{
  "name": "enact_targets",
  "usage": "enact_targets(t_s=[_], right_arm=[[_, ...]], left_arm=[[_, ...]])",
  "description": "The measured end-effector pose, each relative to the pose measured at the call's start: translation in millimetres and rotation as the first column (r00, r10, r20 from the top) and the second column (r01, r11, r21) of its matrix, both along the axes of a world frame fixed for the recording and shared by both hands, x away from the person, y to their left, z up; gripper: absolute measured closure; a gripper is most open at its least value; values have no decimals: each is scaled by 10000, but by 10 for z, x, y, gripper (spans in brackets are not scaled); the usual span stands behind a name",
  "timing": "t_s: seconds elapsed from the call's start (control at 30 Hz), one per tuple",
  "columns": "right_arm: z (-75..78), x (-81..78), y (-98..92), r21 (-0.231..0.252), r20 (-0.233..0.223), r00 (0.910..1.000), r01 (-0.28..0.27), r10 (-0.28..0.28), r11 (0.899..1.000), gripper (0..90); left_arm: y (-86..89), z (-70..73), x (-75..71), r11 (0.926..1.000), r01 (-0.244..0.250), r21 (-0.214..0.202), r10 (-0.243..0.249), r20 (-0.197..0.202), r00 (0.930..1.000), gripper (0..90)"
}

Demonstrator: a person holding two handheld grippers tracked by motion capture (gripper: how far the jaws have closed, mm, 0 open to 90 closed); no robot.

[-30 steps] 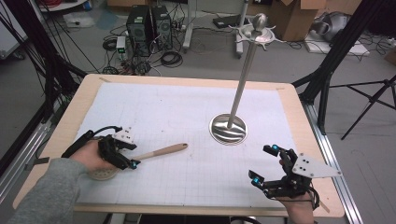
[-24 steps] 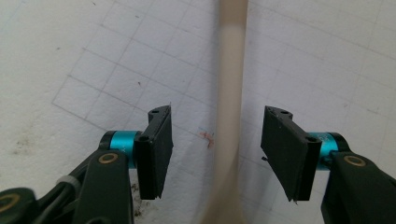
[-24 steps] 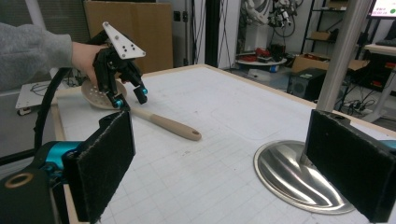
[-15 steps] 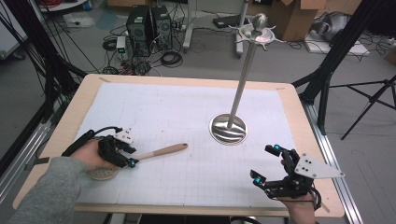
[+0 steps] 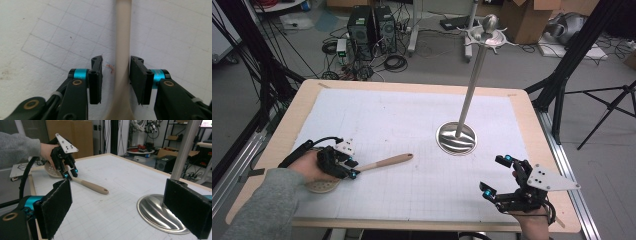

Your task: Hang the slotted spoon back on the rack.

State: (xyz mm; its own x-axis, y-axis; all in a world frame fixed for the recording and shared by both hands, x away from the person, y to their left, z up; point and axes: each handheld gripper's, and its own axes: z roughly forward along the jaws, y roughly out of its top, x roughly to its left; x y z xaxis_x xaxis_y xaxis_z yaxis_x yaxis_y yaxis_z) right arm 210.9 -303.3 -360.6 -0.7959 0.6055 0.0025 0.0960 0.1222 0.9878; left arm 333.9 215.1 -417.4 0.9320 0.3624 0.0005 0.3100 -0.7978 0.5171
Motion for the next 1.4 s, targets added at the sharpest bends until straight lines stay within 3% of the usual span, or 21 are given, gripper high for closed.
enact_targets(t_s=[0.2, 0.4, 0.63, 0.8, 0.87, 1.03, 1.17, 1.3, 1.4], right_arm=[[1, -1, 2, 22, -17, 10000, -33, 33, 10000, 75], [3, -8, -3, 61, -117, 9999, -15, 16, 10000, 75], [-1, -8, -19, 118, -161, 9999, 52, -50, 9999, 74], [-16, 8, -30, 112, -160, 9998, 114, -112, 9999, 74], [-20, 8, -32, 146, -217, 9997, 133, -130, 9998, 74], [-20, 14, -28, 154, -163, 9998, 109, -106, 9998, 74], [-20, 12, -22, 157, -242, 9997, 84, -81, 9998, 74], [-21, 17, -17, 142, -208, 9998, 59, -56, 9999, 74], [-17, 14, -14, 140, -223, 9997, 34, -31, 9999, 74]], left_arm=[[-13, 7, -19, 9998, 211, 11, -211, -26, 9998, 767], [15, -7, -34, 9996, 70, -261, -70, 1, 10000, 775], [16, 4, -39, 9997, -36, -262, 37, 41, 10000, 779], [11, 8, -76, 9992, -70, -402, 84, 339, 9994, 780], [20, 32, -93, 9978, -132, -647, 163, 476, 9987, 780], [37, 150, -125, 9916, -462, -1204, 547, 677, 9962, 780], [63, 253, -137, 9798, -647, -1895, 796, 720, 9942, 780], [85, 305, -123, 9755, -928, -1993, 1087, 701, 9916, 779], [85, 333, -126, 9677, -1119, -2257, 1299, 665, 9893, 779]])
